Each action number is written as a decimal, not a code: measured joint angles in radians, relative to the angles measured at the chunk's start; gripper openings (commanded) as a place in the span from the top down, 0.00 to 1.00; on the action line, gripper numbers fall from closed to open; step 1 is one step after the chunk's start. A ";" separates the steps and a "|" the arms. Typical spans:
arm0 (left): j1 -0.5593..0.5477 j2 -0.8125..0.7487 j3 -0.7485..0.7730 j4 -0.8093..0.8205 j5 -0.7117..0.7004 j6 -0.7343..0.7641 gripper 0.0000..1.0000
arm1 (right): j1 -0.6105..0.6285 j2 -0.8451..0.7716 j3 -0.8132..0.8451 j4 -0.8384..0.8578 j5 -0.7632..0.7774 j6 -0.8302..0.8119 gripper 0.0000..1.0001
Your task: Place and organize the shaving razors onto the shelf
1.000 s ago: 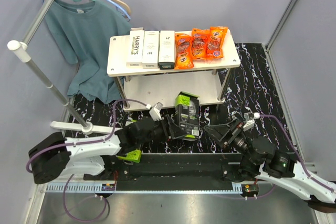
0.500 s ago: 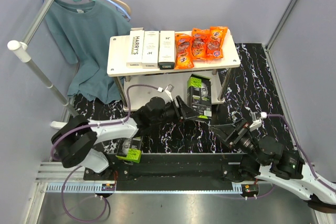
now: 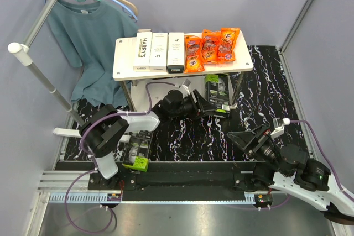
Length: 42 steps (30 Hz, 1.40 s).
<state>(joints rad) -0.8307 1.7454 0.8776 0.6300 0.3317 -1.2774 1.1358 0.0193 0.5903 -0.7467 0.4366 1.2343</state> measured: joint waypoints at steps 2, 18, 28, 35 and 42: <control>0.014 0.021 0.026 0.007 0.006 -0.004 0.89 | 0.000 0.000 0.002 -0.010 0.000 0.000 0.00; 0.063 0.204 0.166 0.023 0.010 -0.045 0.86 | 0.000 -0.001 0.029 -0.064 0.000 0.000 0.00; 0.064 0.267 0.202 0.042 0.035 -0.063 0.70 | 0.000 -0.001 0.029 -0.064 0.000 0.000 0.01; 0.068 0.274 0.203 0.053 0.049 -0.062 0.64 | 0.000 -0.001 0.029 -0.064 -0.001 0.000 0.00; 0.075 0.274 0.203 0.054 0.055 -0.065 0.62 | 0.000 -0.001 0.029 -0.064 -0.003 0.001 0.00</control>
<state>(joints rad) -0.7555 2.0197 1.0805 0.6842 0.3866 -1.3426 1.1358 0.0181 0.6189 -0.8108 0.4335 1.2350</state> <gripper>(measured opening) 0.570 0.994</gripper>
